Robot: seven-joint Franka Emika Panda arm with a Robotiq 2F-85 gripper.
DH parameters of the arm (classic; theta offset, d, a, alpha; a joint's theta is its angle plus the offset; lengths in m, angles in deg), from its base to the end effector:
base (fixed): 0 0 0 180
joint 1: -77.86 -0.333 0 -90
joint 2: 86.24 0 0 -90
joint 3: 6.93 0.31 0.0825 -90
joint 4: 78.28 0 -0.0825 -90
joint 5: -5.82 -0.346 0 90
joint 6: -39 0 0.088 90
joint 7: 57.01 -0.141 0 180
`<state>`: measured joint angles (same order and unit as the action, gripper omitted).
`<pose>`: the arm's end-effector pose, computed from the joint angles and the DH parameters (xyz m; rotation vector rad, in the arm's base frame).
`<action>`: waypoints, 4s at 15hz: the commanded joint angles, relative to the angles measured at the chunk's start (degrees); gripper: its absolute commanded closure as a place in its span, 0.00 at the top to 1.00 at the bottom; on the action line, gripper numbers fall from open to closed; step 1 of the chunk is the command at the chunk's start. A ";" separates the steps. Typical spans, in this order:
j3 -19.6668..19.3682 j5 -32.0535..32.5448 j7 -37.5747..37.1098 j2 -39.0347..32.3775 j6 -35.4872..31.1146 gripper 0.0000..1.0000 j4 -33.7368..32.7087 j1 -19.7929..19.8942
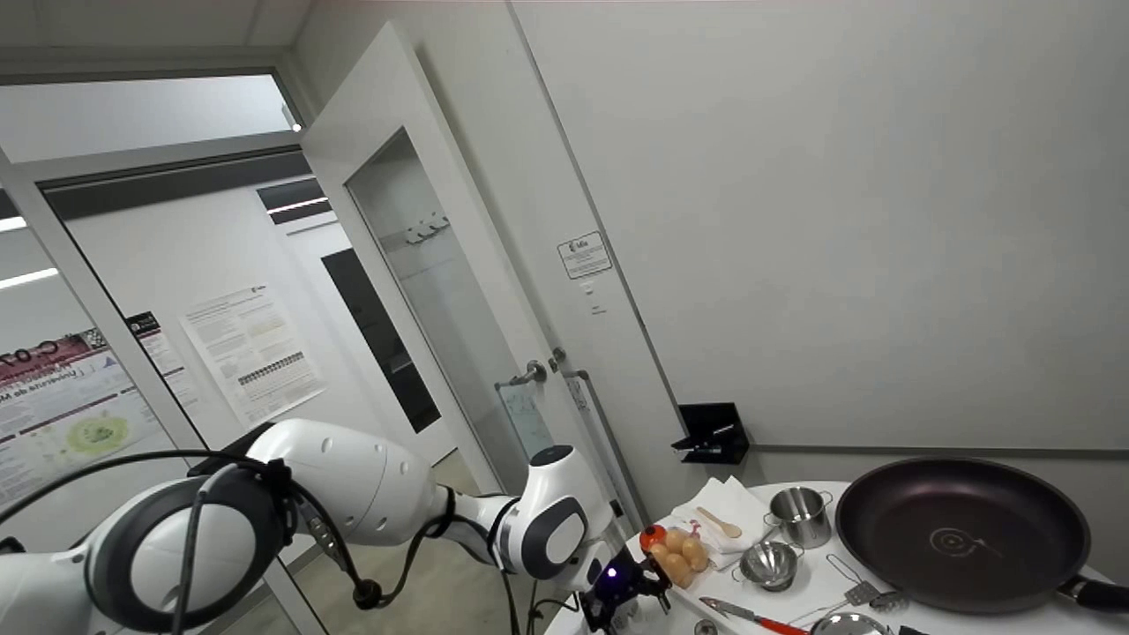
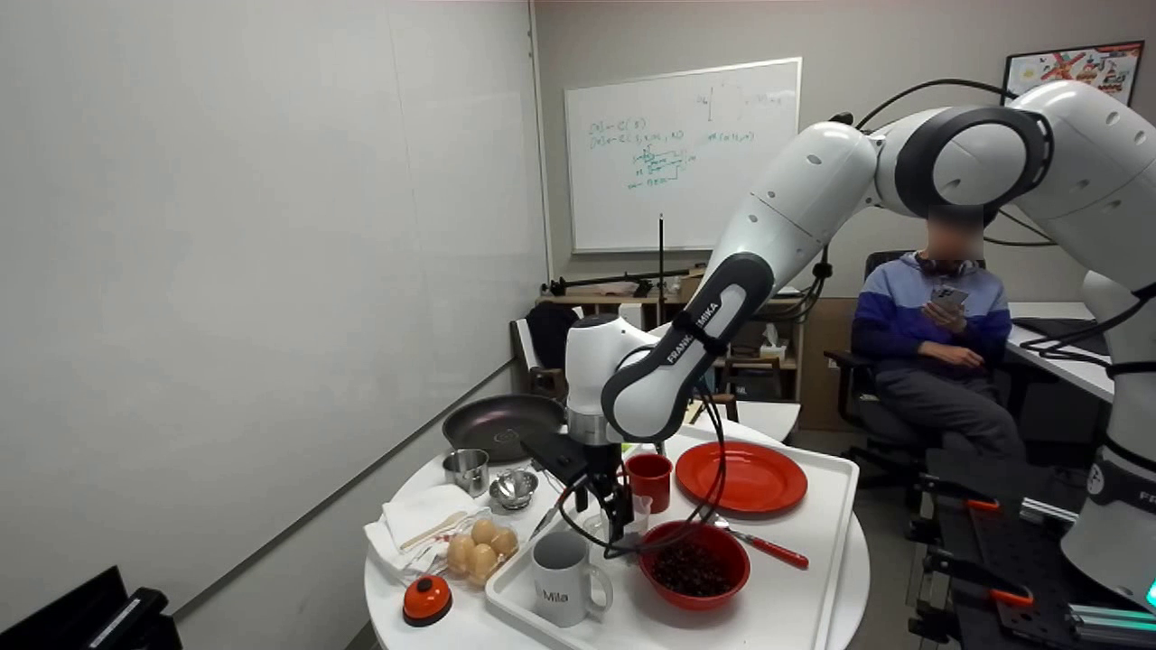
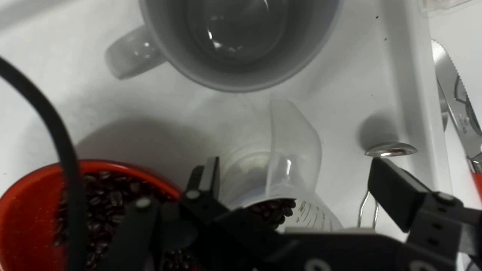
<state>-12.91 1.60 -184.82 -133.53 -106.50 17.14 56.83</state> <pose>0.6304 0.1761 0.1232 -1.6849 2.6017 -0.0744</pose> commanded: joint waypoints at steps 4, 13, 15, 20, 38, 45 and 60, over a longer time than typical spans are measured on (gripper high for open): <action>0.35 0.11 -0.93 8.84 0.52 1.00 4.99 2.58; -6.12 3.14 -18.33 8.56 1.43 1.00 3.08 1.59; -8.14 4.93 -24.54 8.02 1.69 1.00 2.89 0.98; -26.47 -11.26 -21.27 4.33 3.96 1.00 3.12 -10.83; -27.03 -18.53 -21.30 -3.85 4.78 1.00 0.52 -12.74; -27.35 -19.28 -21.30 -4.84 2.17 1.00 -0.16 -11.79; -12.99 -9.73 -22.54 -7.34 1.12 1.00 -7.57 2.50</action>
<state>-31.28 -13.13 -205.69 -140.08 -104.34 12.71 54.24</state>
